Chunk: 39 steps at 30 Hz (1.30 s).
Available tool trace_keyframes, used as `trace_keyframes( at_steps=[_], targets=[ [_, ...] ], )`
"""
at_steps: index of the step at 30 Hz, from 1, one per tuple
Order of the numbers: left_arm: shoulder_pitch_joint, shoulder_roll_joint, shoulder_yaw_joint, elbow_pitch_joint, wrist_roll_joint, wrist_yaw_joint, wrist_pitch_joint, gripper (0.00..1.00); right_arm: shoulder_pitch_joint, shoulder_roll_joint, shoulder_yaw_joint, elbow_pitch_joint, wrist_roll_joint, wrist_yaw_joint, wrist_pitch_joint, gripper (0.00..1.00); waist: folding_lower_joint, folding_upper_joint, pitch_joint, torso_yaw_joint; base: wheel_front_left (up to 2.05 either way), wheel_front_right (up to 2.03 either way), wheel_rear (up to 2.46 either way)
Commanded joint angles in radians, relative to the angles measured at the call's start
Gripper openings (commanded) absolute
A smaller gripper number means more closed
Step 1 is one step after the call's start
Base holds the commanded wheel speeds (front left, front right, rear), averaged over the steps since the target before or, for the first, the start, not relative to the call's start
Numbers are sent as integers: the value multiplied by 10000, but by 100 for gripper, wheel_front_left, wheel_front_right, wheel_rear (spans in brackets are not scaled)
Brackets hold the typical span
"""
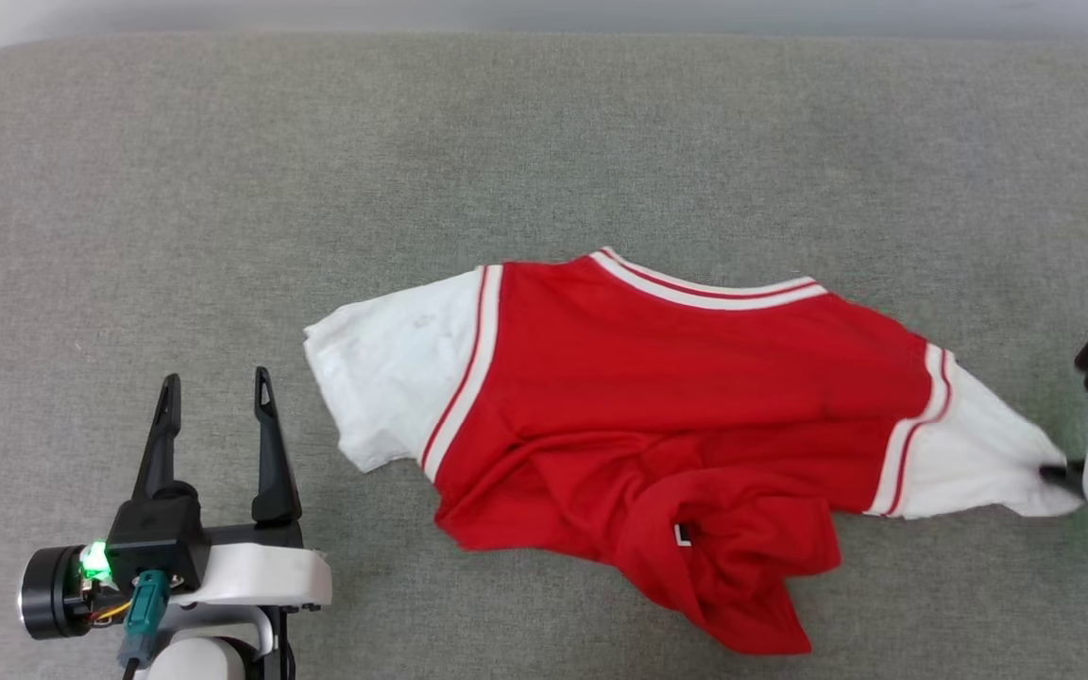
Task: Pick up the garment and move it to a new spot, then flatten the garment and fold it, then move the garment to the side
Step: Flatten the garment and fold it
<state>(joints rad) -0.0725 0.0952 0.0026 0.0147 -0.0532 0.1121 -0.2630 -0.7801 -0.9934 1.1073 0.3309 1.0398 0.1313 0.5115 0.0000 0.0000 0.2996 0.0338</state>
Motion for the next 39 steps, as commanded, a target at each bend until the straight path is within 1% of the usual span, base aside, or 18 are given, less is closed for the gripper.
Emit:
trace_keyframes(
  at_steps=[1,5,6,7,8,15,17,19,20,21,22,23,24,28,32,33,37,39],
  targets=[
    [-134,-4,4,54,72,-46,-25,100,301,188,-31,226,-30,-10,77,0,0,0,30,3,0,0,0],
    [-131,-2,61,187,121,-112,-25,100,736,765,-268,842,-89,-12,-159,0,0,0,-54,-65,0,0,0],
    [-115,1,83,232,127,-129,-25,100,736,893,-413,913,-105,-12,-311,13,0,0,-110,-94,0,0,0],
    [-94,11,102,285,128,-131,-25,100,704,978,-561,969,-169,-12,-481,83,0,0,-171,-123,0,0,0],
    [-77,30,131,353,123,-154,-25,100,678,1021,-712,1007,-244,-12,-649,100,0,0,-263,-152,0,0,0],
    [-209,382,300,644,147,-379,-25,100,473,989,-1980,607,-1245,-10,-2403,100,0,0,-793,-403,0,0,0],
    [-332,518,350,743,183,-438,-24,100,521,1085,-2597,491,-1644,-12,-3060,100,0,0,-906,-489,0,0,0],
    [-496,715,388,919,197,-549,-25,100,685,1388,-3265,390,-2180,-10,-3823,100,0,0,-988,-582,0,0,0],
    [-496,715,388,919,197,-549,-25,100,685,1388,-3265,390,-2180,-10,-3823,100,0,0,-988,-582,0,0,0],
    [-736,917,379,1104,234,-686,-24,100,850,1755,-4098,375,-2877,-10,-4706,100,0,0,-1018,-654,0,0,0],
    [-881,998,368,1221,201,-758,-24,100,977,2018,-4531,363,-3286,-10,-5147,100,0,0,-1025,-692,0,0,0],
    [-881,998,368,1221,201,-758,-24,100,977,2018,-4531,363,-3286,-10,-5147,100,0,0,-1025,-692,0,0,0],
    [-1220,1209,357,1446,198,-885,49,100,1277,2656,-5452,252,-4093,-10,-5918,100,0,0,-1014,-767,0,0,0],
    [-2057,1602,290,1807,149,-1199,382,100,2136,4008,-7442,-265,-5889,-10,-7098,100,0,0,-916,-897,0,0,0],
    [-2912,2015,173,2099,131,-1562,948,100,3165,5456,-9043,-1407,-7491,-10,-7496,100,0,0,-802,-995,0,0,0],
    [-2912,2015,173,2099,131,-1562,948,100,3165,5456,-9043,-1407,-7491,-10,-7496,100,0,0,-802,-995,0,0,0],
    [-3748,2447,-32,2319,-41,-1987,1611,100,4044,6628,-9908,-2635,-8595,-12,-7625,100,0,0,-680,-1095,0,0,0],
    [-4206,2653,-133,2356,-109,-2098,1912,100,4385,7011,-10117,-3085,-8903,-10,-7653,100,0,0,-619,-1140,0,0,0]
  ],
)
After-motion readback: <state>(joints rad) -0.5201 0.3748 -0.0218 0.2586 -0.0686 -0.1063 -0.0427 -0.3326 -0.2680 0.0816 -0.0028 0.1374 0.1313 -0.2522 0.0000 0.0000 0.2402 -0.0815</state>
